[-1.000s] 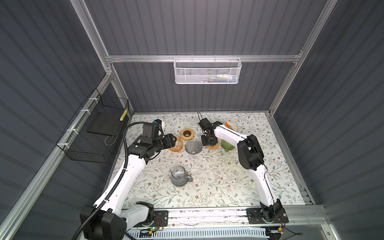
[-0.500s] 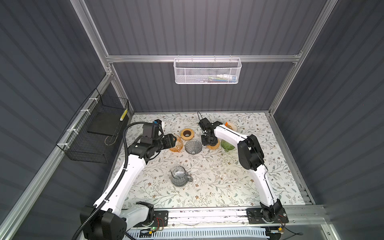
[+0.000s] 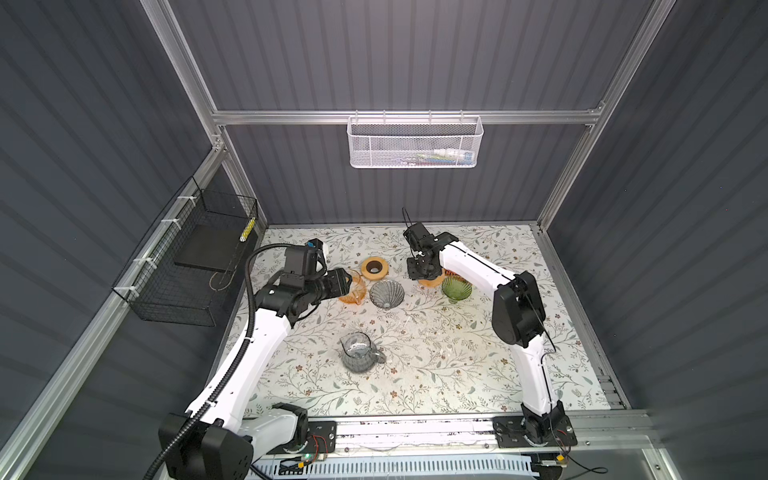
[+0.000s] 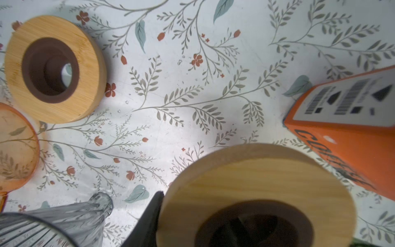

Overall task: Place the coffee filter in the dripper
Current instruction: 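Close right gripper inside the wooden stand's hole and lift it, then carry the wooden stand toward the clear pitcher while left gripper draws back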

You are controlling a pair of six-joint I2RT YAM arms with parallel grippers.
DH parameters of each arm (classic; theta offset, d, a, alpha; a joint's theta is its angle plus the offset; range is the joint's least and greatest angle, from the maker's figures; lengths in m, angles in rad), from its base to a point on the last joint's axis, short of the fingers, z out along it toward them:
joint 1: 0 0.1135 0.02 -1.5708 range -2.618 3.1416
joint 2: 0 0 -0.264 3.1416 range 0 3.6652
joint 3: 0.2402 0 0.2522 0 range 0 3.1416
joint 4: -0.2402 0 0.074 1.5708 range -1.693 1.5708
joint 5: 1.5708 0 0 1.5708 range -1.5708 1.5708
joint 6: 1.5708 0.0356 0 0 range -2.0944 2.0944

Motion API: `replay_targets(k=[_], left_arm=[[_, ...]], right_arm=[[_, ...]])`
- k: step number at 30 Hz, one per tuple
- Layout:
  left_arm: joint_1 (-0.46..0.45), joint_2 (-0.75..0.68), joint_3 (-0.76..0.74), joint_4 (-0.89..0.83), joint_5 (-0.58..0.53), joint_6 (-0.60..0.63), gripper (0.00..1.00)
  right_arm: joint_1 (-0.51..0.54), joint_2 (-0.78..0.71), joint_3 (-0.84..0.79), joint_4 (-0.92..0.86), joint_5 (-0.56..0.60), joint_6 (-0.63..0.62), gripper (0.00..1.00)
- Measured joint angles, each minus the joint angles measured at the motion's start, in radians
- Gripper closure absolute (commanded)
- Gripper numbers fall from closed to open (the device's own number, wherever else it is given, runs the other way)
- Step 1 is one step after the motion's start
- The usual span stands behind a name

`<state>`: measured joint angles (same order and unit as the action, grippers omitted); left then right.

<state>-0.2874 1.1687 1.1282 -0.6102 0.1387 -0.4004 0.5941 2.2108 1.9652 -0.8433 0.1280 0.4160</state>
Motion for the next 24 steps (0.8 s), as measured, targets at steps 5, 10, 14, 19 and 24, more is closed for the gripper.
replay_targets(k=[5, 10, 14, 19, 24], left_arm=[[0.0, -0.003, 0.022, -0.018, -0.008, 0.001, 0.38], [0.0, -0.006, 0.05, -0.047, -0.026, 0.006, 0.37], [0.0, -0.007, 0.074, -0.074, -0.048, 0.008, 0.38], [0.0, -0.013, 0.075, -0.115, -0.076, 0.007, 0.38], [0.0, -0.037, 0.068, -0.159, -0.092, 0.0, 0.4]], right_arm=[[-0.003, -0.043, -0.008, -0.006, 0.0, -0.017, 0.72], [-0.002, -0.099, -0.014, -0.016, -0.008, -0.035, 0.72], [-0.001, -0.17, -0.036, -0.026, -0.024, -0.053, 0.72], [0.02, -0.256, -0.066, -0.046, -0.032, -0.086, 0.72], [0.08, -0.322, -0.1, -0.059, -0.036, -0.112, 0.72]])
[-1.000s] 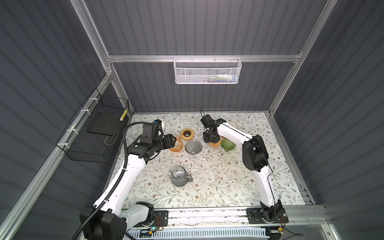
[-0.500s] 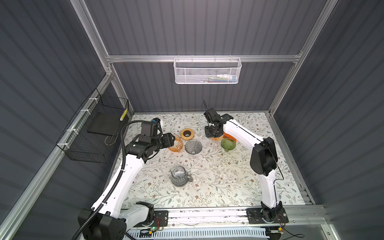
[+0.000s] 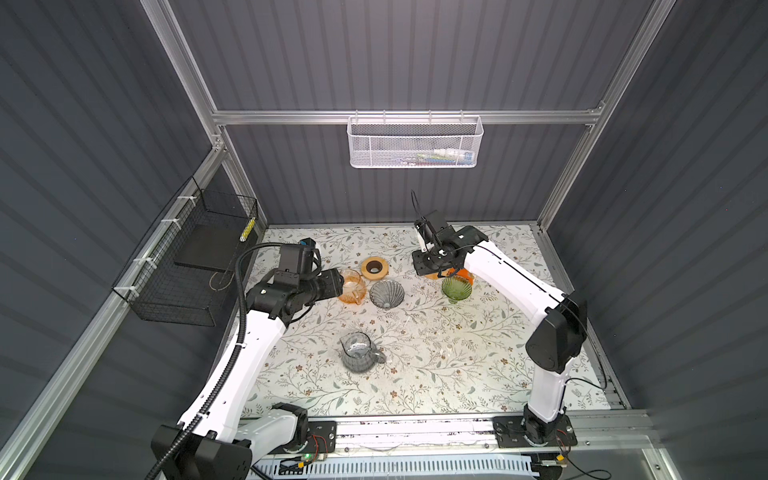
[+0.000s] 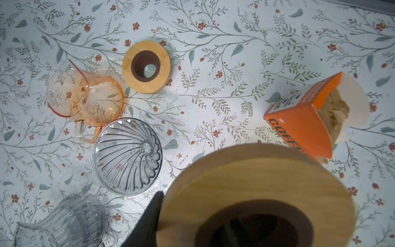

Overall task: Place the coffee filter in the dripper
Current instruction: 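Carry the wooden stand toward the clear pitcher while left gripper draws back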

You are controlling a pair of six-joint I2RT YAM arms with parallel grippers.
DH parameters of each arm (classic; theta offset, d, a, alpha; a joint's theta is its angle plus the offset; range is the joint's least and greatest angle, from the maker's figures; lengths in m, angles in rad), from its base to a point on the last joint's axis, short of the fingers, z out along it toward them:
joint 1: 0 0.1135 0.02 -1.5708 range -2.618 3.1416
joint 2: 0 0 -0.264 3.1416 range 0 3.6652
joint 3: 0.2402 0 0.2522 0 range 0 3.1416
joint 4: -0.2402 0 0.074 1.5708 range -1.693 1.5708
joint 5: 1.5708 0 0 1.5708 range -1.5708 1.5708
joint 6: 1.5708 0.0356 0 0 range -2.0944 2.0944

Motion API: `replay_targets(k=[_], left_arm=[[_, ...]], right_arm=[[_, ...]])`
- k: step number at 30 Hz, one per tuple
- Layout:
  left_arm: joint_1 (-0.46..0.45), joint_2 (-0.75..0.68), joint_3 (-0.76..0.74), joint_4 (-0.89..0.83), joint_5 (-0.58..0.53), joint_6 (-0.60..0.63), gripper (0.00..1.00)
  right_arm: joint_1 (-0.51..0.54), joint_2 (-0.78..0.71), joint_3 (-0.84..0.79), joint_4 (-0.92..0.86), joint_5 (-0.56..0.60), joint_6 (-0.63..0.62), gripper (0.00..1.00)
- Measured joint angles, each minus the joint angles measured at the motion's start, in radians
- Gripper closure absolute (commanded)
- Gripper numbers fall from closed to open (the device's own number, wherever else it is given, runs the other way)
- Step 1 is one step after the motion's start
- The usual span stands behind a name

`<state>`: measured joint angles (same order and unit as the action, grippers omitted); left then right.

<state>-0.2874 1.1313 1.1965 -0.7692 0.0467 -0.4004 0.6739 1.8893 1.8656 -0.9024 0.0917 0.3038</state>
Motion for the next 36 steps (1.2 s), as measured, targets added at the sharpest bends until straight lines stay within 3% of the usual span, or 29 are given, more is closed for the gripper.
replay_targets(k=[8, 17, 36], left_arm=[[0.0, -0.119, -0.09, -0.047, -0.023, -0.029, 0.39], [0.0, -0.16, -0.149, -0.152, -0.081, -0.076, 0.4], [0.0, -0.289, -0.226, -0.278, -0.272, -0.24, 0.37]], right_arm=[[0.099, -0.019, -0.004, -0.015, -0.002, -0.013, 0.73], [0.208, -0.021, 0.051, -0.05, -0.012, -0.035, 0.73], [0.375, 0.044, 0.135, -0.061, -0.153, -0.089, 0.73]])
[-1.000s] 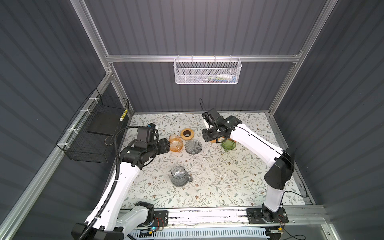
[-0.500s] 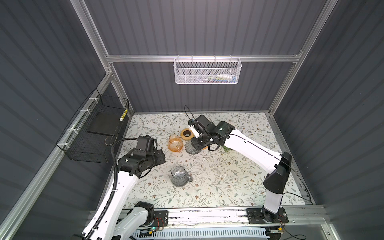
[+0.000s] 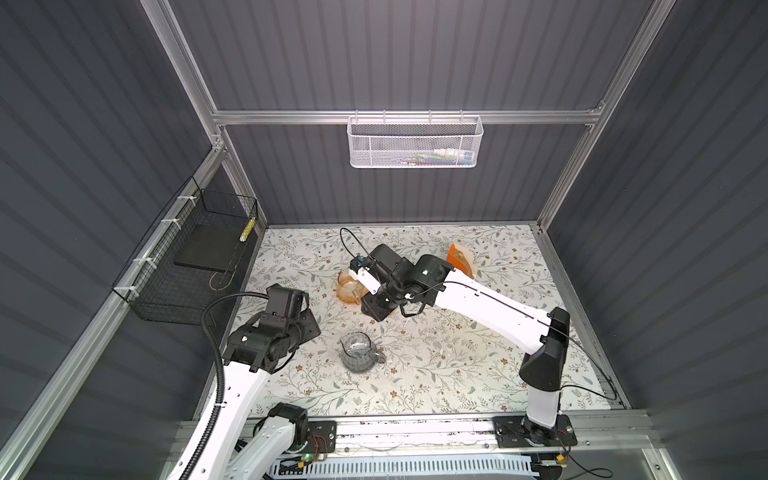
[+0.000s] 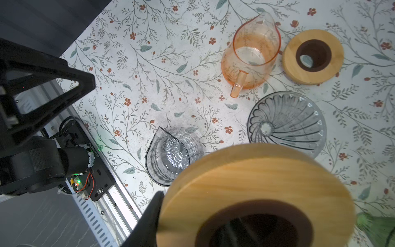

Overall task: Place the coffee filter in the dripper
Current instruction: 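Carry the wooden stand toward the clear pitcher while left gripper draws back, then lower the wooden stand onto the clear pitcher's mouth and open right gripper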

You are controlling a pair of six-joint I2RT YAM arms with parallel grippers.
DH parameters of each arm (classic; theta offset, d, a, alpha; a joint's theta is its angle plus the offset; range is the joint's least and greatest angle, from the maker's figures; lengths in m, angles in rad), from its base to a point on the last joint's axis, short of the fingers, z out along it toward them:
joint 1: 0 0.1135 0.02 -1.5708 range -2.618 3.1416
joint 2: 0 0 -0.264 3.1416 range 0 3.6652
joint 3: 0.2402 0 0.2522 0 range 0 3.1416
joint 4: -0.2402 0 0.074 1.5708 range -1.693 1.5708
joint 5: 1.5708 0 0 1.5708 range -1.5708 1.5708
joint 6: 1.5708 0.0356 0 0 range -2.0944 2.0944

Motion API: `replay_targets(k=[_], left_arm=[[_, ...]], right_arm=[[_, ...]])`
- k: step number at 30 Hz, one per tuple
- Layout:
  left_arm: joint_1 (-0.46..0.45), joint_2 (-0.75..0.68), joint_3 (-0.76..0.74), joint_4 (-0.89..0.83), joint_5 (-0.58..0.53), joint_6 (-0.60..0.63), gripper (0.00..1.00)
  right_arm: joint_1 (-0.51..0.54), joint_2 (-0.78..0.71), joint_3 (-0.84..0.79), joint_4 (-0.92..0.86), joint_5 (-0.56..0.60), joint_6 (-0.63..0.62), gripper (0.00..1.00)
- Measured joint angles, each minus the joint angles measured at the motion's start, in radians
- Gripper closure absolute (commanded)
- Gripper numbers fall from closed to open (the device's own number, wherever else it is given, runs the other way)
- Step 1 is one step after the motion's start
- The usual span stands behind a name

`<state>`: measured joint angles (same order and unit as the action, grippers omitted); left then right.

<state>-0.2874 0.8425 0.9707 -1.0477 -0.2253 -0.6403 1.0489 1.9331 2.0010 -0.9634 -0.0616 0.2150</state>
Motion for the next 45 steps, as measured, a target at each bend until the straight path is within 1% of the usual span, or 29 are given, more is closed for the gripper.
replay_targets(k=[7, 14, 21, 28, 35, 45], left_arm=[[0.0, 0.011, -0.034, -0.032, -0.003, -0.012, 0.37], [0.0, 0.006, -0.033, -0.055, -0.003, -0.034, 0.35], [0.0, 0.01, 0.011, -0.101, -0.013, -0.034, 0.35], [0.0, 0.007, 0.058, -0.143, -0.026, -0.031, 0.35], [0.0, 0.003, 0.079, -0.188, -0.017, -0.023, 0.35], [0.0, -0.024, 0.104, -0.236, -0.006, -0.014, 0.35]], right_arm=[[0.05, 0.068, 0.012, -0.002, -0.053, 0.002, 0.74], [0.084, 0.087, -0.003, 0.0, -0.105, 0.021, 0.74], [0.1, 0.097, -0.026, 0.009, -0.133, 0.041, 0.74], [0.104, 0.137, -0.035, 0.018, -0.134, 0.052, 0.73], [0.104, 0.18, -0.037, 0.026, -0.134, 0.066, 0.73], [0.104, 0.188, -0.038, 0.028, -0.134, 0.08, 0.72]])
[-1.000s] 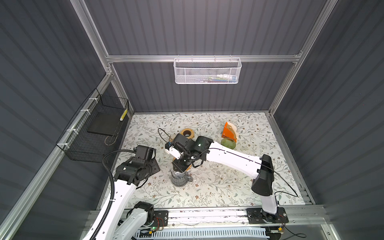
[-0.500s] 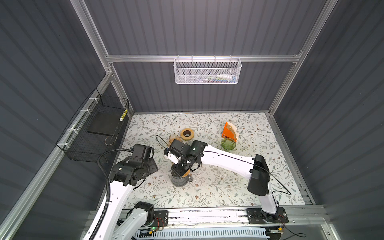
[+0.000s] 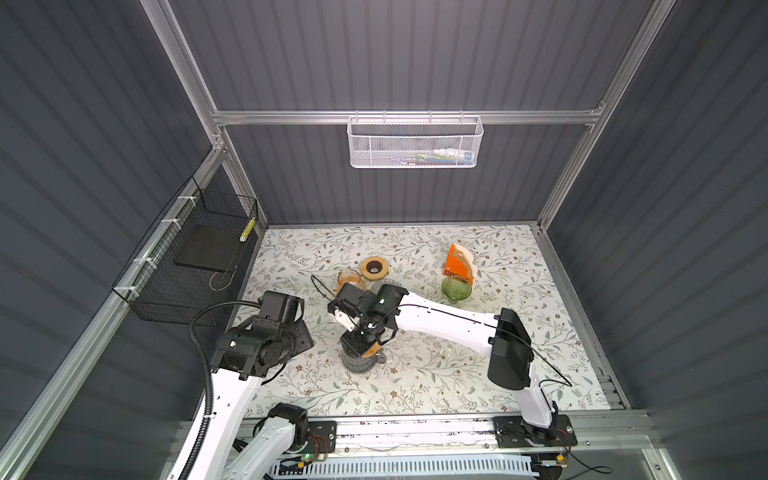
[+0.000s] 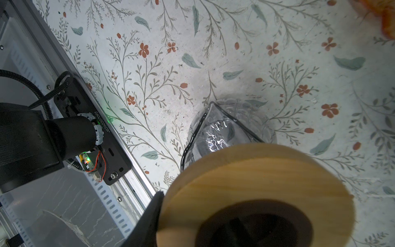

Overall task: Place the coffee filter in the dripper
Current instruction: 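Lower the wooden stand onto the clear pitcher's mouth and open right gripper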

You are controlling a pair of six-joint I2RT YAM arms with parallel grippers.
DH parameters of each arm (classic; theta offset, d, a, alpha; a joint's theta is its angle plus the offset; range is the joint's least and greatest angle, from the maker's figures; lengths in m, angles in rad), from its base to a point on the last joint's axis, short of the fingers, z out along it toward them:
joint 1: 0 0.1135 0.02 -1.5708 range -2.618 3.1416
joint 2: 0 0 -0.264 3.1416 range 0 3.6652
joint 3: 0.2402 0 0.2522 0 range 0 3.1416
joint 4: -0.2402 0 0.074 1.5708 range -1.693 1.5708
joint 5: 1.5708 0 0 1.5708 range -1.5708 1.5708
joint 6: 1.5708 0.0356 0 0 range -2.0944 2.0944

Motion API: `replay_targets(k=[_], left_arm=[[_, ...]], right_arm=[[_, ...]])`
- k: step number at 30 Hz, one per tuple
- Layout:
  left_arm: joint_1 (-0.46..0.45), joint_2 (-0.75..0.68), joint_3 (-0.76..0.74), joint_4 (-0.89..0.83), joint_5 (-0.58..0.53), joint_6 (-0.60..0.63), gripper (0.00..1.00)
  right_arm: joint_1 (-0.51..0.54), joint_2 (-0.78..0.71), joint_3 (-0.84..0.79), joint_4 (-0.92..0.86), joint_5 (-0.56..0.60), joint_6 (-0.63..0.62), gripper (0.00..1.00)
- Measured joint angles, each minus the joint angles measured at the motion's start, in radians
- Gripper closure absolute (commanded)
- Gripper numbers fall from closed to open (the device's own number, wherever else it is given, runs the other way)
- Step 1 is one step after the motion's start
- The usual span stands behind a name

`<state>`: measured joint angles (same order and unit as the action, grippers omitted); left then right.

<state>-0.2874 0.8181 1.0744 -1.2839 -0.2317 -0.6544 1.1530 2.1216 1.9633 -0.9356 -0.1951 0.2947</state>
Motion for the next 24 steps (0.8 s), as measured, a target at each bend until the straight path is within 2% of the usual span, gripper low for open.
replay_targets(k=[12, 17, 24], left_arm=[[0.0, -0.008, 0.006, -0.006, 0.016, 0.015, 0.36], [0.0, -0.011, 0.008, -0.006, 0.022, 0.019, 0.36], [0.0, -0.016, 0.01, -0.006, 0.023, 0.027, 0.35]], right_arm=[[0.0, 0.033, 0.0, -0.002, 0.006, 0.005, 0.69], [0.001, 0.033, 0.002, -0.003, 0.007, 0.01, 0.62], [0.002, 0.037, 0.014, -0.013, 0.009, 0.016, 0.57]])
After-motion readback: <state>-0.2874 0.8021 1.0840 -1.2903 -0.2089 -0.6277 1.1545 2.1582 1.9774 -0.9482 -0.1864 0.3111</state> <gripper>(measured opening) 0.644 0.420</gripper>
